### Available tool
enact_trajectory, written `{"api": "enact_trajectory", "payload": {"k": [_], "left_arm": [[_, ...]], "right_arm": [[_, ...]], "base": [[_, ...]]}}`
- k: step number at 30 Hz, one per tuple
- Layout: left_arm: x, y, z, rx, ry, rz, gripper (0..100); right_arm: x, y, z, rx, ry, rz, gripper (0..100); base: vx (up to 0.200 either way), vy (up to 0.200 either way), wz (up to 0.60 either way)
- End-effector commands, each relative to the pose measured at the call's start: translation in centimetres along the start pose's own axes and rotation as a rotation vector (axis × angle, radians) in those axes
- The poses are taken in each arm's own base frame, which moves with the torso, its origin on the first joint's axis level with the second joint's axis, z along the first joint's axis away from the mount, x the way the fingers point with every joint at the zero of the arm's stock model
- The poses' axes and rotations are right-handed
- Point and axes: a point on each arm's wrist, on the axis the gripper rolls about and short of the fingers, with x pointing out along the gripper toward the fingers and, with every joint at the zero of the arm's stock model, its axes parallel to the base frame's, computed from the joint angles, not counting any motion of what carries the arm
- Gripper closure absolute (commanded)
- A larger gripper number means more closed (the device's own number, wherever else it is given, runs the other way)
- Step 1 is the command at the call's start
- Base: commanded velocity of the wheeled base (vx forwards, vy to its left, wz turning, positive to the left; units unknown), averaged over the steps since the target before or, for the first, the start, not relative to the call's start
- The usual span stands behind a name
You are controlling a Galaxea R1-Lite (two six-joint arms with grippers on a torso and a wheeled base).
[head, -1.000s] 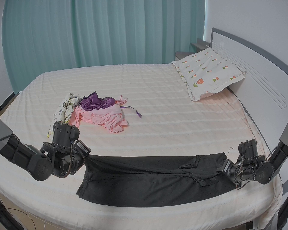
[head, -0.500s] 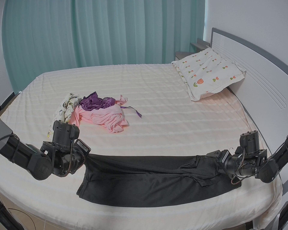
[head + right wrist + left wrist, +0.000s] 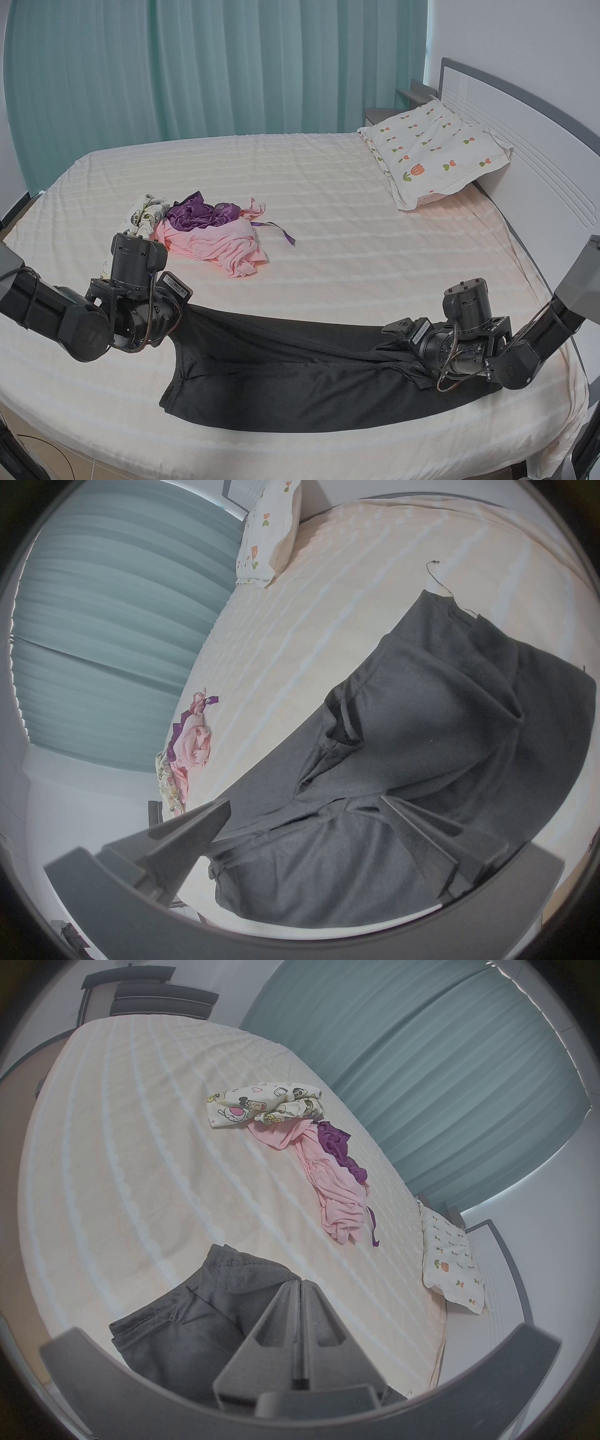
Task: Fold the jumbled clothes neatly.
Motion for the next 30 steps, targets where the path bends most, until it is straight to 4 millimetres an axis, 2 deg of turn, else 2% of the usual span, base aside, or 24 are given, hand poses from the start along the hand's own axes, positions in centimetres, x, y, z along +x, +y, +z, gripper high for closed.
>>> {"api": "enact_trajectory", "payload": {"k": [1, 6, 12, 18, 25, 26, 30], "left_arm": [[0.1, -0.4, 0.2, -0.004, -0.007, -0.012, 100], [0.0, -0.5, 0.2, -0.005, -0.007, -0.015, 100], [0.0, -0.4, 0.2, -0.005, -0.006, -0.014, 100], [-0.1, -0.2, 0.2, -0.004, -0.005, -0.008, 100], [-0.3, -0.2, 0.2, -0.004, -0.004, -0.005, 100], [-0.3, -0.2, 0.2, -0.002, -0.002, -0.001, 100], [-0.5, -0.2, 0.3, -0.002, -0.002, -0.001, 100]], "right_arm": [[1.8, -0.4, -0.6, -0.003, 0.010, -0.036, 0], [2.3, -0.5, -0.3, 0.021, -0.008, -0.041, 0], [3.3, -1.6, 0.8, 0.040, -0.082, -0.095, 0], [3.3, -2.1, 2.1, 0.072, -0.116, -0.103, 0], [2.9, -2.4, 2.7, 0.089, -0.131, -0.108, 0], [2.9, -2.4, 2.7, 0.089, -0.132, -0.110, 100], [2.8, -2.4, 2.6, 0.084, -0.142, -0.116, 100]], "base": [[0.000, 0.000, 0.00], [0.000, 0.000, 0.00], [0.000, 0.000, 0.00], [0.000, 0.000, 0.00], [0.000, 0.000, 0.00], [0.000, 0.000, 0.00], [0.000, 0.000, 0.00]]}}
